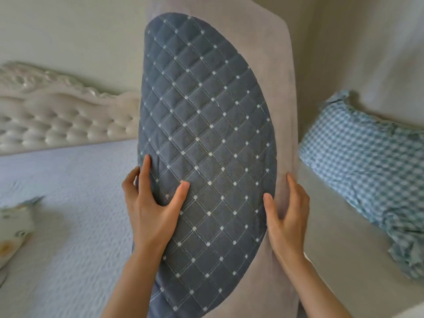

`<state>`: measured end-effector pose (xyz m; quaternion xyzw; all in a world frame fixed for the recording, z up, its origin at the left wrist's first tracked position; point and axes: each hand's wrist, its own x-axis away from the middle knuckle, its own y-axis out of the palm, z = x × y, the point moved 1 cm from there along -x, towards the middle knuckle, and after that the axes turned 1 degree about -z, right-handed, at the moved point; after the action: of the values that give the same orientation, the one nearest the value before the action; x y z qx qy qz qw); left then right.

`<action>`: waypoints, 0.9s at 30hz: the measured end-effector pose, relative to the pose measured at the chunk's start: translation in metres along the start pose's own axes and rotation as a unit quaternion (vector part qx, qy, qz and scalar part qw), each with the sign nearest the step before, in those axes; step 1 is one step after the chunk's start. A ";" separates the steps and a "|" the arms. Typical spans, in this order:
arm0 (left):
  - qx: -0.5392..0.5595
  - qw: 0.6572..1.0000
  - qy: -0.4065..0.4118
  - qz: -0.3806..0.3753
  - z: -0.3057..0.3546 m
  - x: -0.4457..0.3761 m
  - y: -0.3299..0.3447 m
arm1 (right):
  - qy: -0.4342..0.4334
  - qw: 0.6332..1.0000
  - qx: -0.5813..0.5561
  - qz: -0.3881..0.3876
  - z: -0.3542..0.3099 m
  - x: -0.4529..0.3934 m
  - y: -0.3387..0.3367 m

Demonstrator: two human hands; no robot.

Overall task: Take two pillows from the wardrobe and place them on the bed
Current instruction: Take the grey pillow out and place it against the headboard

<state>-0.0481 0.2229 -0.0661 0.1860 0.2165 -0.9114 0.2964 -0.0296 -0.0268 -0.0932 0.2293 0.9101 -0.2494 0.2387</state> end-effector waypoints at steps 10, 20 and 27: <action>-0.064 0.991 -0.037 0.108 -0.055 -0.014 -0.081 | -0.052 0.993 -0.037 -0.102 -0.041 0.003 0.100; -0.084 0.982 -0.063 0.160 -0.123 -0.096 -0.107 | -0.037 0.976 -0.054 -0.207 -0.070 -0.021 0.223; -0.097 0.979 -0.089 0.155 -0.175 -0.167 -0.103 | -0.015 0.975 -0.010 -0.223 -0.075 -0.055 0.309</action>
<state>0.0507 0.4634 -0.1047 0.1060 0.2448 -0.8420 0.4688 0.1550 0.2367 -0.1121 0.0146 0.9370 -0.2906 0.1931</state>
